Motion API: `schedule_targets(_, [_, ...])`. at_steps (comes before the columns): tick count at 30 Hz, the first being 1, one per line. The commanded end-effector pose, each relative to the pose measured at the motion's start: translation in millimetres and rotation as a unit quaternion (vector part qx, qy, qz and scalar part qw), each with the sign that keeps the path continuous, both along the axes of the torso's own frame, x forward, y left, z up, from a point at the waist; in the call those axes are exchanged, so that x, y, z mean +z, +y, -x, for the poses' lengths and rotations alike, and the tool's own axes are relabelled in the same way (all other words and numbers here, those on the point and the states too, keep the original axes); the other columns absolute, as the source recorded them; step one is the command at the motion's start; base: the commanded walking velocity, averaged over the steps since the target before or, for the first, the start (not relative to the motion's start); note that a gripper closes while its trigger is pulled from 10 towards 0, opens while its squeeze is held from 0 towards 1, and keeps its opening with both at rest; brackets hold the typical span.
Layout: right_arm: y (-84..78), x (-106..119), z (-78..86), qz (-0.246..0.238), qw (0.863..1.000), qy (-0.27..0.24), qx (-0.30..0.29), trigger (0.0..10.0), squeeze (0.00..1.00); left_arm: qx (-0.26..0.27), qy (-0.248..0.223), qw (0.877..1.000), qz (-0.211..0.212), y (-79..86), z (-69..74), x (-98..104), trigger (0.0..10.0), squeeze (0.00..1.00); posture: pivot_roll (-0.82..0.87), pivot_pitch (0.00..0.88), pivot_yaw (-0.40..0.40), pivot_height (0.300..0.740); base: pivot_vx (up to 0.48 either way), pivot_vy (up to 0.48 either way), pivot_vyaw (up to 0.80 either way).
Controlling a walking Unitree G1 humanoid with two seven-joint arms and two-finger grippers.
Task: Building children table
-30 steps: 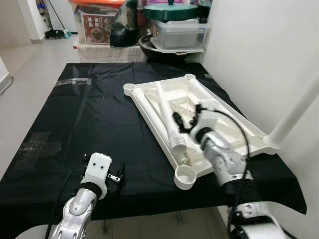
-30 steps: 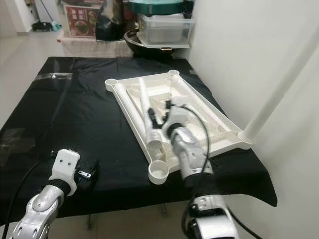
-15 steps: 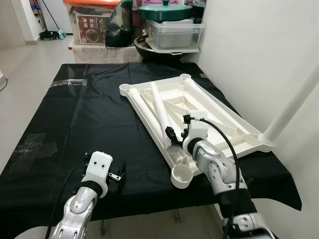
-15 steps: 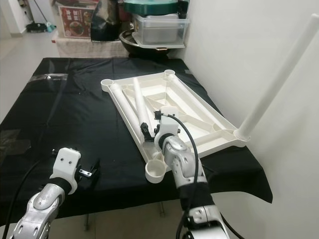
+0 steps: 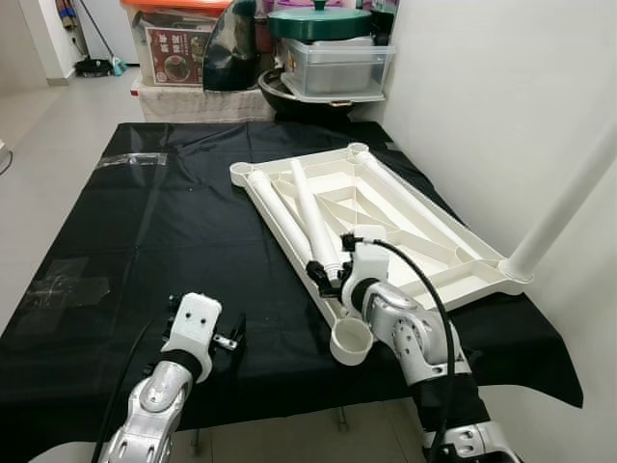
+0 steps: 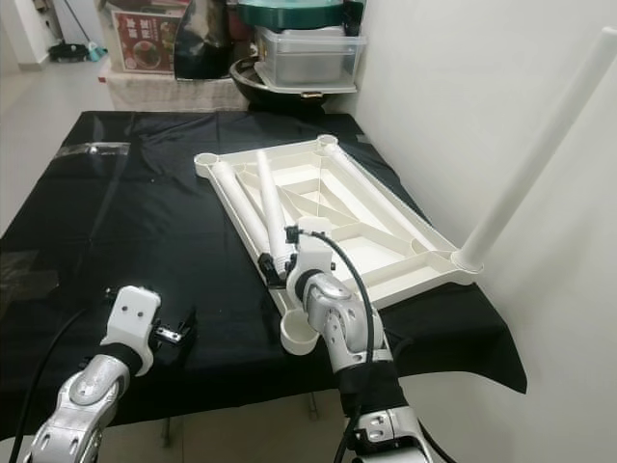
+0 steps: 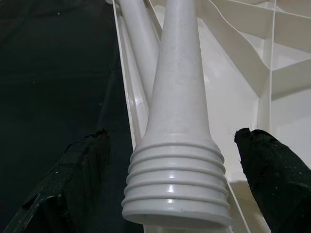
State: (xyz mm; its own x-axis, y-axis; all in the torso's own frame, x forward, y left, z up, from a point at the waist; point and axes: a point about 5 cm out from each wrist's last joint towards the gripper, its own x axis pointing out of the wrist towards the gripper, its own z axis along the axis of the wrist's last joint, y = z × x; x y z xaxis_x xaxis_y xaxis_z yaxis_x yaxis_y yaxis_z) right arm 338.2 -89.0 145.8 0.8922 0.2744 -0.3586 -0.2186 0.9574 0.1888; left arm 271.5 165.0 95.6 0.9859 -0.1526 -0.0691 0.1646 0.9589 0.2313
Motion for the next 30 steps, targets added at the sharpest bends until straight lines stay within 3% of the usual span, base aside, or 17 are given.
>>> schedule_targets(1, [-0.7,-3.9,1.7,0.012,1.000,0.008,-0.003,10.0,0.00,-0.002,0.007,1.000,0.002,-3.0,1.6,-4.8,10.0,0.00,0.11,0.000,-0.111,0.740,0.000,0.000,0.00])
schedule_targets(2, [-3.7,-15.4,1.8,0.032,0.999,0.020,-0.013,10.0,0.00,-0.002,0.007,1.000,0.001,-3.2,0.9,-4.8,10.0,0.00,0.11,0.000,-0.111,0.740,0.000,0.000,0.00])
schedule_targets(7, [-7.1,-23.6,1.0,0.037,0.999,0.030,-0.022,10.0,0.00,-0.002,0.006,1.000,-0.001,-2.8,-0.1,-4.2,10.0,0.00,0.11,0.000,-0.111,0.740,0.000,0.000,0.00])
schedule_targets(25, [-1.7,-30.2,-1.9,0.025,0.999,0.016,-0.024,10.0,0.00,-0.003,0.002,1.000,-0.006,-0.6,-1.7,-2.5,10.0,0.00,0.12,0.000,-0.101,0.740,0.000,0.000,0.00])
schedule_targets(26, [-0.4,-28.9,-2.2,0.021,0.999,0.011,-0.024,7.0,0.00,-0.004,0.002,1.000,-0.007,-0.4,-1.8,-2.2,10.0,0.00,0.12,0.000,-0.100,0.740,0.000,0.000,0.00])
schedule_targets(27, [0.6,-27.6,-2.2,0.016,1.000,0.005,-0.023,0.0,0.00,-0.004,0.001,1.000,-0.007,-0.4,-1.9,-1.8,10.0,0.00,0.12,0.000,-0.098,0.740,0.000,0.000,0.00])
schedule_targets(30, [1.3,-26.9,-2.3,0.013,1.000,0.001,-0.023,0.0,0.00,-0.004,0.001,1.000,-0.007,-0.3,-2.1,-1.5,10.0,0.00,0.12,0.000,-0.098,0.740,0.000,0.000,0.00])
